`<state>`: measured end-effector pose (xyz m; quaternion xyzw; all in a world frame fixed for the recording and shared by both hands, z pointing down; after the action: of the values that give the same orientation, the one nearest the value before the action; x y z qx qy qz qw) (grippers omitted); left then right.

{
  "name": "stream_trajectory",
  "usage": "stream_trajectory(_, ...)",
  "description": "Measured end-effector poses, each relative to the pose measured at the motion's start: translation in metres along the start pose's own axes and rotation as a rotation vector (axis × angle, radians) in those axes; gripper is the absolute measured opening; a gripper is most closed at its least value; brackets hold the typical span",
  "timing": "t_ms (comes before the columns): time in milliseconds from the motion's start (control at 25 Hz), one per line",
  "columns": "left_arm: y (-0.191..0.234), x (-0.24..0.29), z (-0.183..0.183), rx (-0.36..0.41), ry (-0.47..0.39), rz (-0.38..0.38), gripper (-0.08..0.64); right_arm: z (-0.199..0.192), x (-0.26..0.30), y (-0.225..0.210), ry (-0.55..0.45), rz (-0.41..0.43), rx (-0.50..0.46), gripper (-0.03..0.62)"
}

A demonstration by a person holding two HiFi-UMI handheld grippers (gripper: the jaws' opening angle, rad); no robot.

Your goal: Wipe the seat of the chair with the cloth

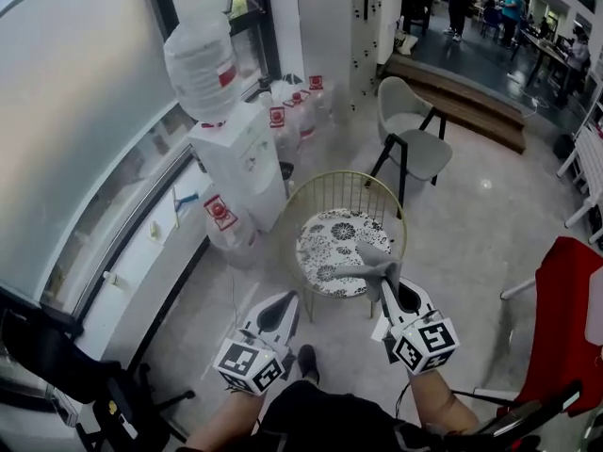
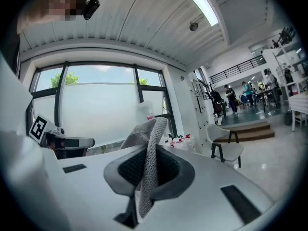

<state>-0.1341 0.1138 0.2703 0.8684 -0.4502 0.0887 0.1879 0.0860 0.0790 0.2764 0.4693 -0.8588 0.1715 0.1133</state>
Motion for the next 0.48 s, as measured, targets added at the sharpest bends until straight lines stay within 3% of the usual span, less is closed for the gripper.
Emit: stream_trajectory(480,0.075,0.039,0.02,0.025,0.045,-0.085,0.006,0.006,0.089,0.002,0.05,-0.045,0.051,0.026)
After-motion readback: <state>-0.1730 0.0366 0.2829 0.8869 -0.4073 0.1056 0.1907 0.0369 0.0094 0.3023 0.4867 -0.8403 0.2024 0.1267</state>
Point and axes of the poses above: the fingertips, and each gripper's own axes: x forward along the fingers, y to its left, z out of its top, the point moved 4 cm from there along -x, backward along the fingers, and after that the axes turned 14 degrees about y, right-handed, at the moved point
